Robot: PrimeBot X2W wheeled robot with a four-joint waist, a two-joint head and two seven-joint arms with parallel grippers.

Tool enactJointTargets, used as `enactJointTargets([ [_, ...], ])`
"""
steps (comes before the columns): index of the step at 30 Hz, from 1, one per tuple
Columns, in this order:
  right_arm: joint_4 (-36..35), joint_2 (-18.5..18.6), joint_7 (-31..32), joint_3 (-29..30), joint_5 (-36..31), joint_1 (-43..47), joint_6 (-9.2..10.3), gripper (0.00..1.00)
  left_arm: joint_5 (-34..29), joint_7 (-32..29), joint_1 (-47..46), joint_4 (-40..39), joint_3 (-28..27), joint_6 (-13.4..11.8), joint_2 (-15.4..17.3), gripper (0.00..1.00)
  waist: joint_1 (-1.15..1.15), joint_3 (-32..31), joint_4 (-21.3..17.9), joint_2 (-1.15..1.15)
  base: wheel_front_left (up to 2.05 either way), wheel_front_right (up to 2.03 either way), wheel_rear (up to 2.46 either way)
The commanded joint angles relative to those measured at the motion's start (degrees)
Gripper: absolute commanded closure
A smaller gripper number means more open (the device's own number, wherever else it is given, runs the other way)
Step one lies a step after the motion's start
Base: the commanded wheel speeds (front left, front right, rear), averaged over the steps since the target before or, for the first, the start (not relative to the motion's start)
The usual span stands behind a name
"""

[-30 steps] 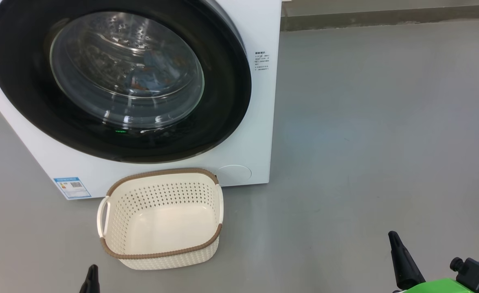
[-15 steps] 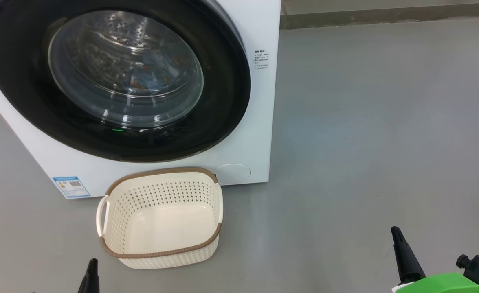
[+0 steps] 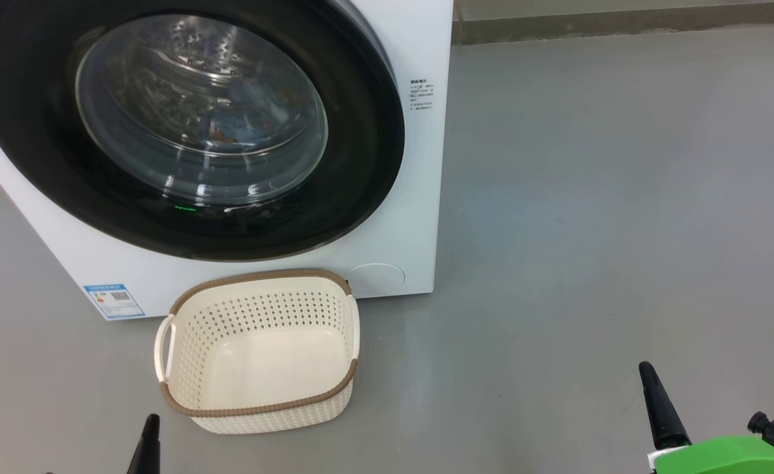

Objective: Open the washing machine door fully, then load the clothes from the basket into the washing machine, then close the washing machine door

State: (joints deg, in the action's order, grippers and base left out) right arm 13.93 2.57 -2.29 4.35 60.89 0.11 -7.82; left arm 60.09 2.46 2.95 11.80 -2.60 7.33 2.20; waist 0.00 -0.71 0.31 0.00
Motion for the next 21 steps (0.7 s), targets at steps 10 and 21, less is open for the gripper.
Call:
enactJointTargets([
  [10, -1.07, 0.73, 1.76, -0.26, 7.11, -3.45, 0.23, 1.00, 7.45, -1.74, -4.26, -0.33, -1.73, 0.12, 1.05, 1.00, 0.00, 0.18, -0.06, 0.00, 0.00, 0.00, 0.00],
  [21, -0.74, 0.75, 3.64, 0.26, 14.24, -4.26, 0.25, 1.00, 14.77, -3.61, -5.64, 0.41, -2.11, 0.13, 1.13, 1.00, 0.00, 0.38, -0.14, 0.00, 0.00, 0.00, 0.00],
])
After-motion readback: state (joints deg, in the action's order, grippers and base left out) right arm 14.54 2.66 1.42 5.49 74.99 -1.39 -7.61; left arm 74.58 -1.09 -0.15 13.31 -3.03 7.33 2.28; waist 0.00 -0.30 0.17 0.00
